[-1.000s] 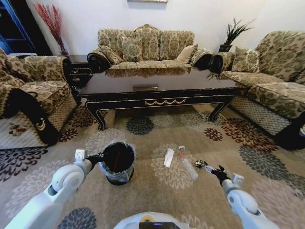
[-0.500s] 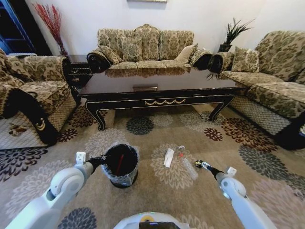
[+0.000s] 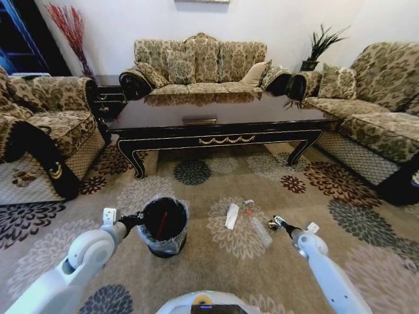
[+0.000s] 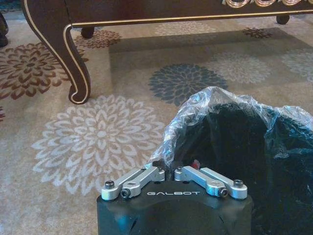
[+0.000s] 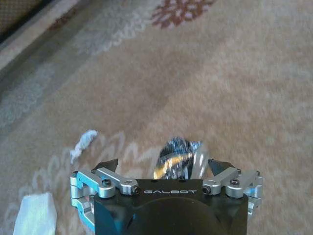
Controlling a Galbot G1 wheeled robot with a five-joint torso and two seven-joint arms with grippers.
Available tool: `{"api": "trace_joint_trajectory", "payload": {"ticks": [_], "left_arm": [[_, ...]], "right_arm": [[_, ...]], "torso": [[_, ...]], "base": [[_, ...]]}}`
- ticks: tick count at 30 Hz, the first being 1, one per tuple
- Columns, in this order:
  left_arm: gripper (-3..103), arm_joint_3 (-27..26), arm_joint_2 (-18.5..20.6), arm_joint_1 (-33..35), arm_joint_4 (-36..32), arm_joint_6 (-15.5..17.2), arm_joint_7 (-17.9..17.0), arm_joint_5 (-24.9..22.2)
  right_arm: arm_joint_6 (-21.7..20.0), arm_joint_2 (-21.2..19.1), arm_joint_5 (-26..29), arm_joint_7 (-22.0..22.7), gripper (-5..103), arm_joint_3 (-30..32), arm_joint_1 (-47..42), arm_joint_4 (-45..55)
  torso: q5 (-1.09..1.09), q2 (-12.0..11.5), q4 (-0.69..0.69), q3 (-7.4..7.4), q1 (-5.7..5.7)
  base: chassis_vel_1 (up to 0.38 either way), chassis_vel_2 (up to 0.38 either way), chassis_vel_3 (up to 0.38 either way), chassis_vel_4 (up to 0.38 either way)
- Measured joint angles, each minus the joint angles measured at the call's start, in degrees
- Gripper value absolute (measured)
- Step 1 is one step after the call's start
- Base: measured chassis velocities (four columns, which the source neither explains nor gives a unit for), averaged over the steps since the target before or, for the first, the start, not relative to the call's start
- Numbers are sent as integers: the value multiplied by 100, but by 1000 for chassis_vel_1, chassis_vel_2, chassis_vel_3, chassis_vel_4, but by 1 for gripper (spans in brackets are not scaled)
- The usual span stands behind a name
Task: Move to the front of the table and pick up the trash from the floor, then place it into the trash bin.
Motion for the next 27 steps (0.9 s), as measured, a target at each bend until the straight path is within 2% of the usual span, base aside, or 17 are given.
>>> {"api": "trace_joint_trajectory", "payload": {"ticks": [12,14,16,21,23,26,27], "left_arm": [[4,80,-19,-80,75,-36,-62,12],[4,60,-7,-115,91,-42,-62,-20],[4,51,9,-128,96,-42,-62,-35],[4,26,161,-254,131,-43,-73,-131],[4,28,171,-277,131,-44,-91,-132],[4,38,177,-297,106,-50,-112,-156],[4,38,177,-297,106,-50,-112,-156]], "right_arm": [[-36,174,10,77,100,8,297,-603],[-31,136,18,70,91,-28,393,-694],[-34,129,23,64,91,-43,413,-699],[-36,275,-2,27,64,-77,591,-924],[-28,294,-32,8,64,-81,609,-966],[-5,340,-73,-10,48,-68,652,-1092],[-5,340,-73,-10,48,-68,652,-1092]], "torso": [[1,0,1,0,0],[0,0,2,0,0],[-3,0,1,0,0],[2,0,2,0,0],[-1,0,2,0,0],[2,0,1,0,0],[2,0,1,0,0]], "base": [[0,0,0,0],[0,0,0,0],[0,0,0,0],[0,0,0,0],[0,0,0,0],[0,0,0,0],[0,0,0,0]]}}
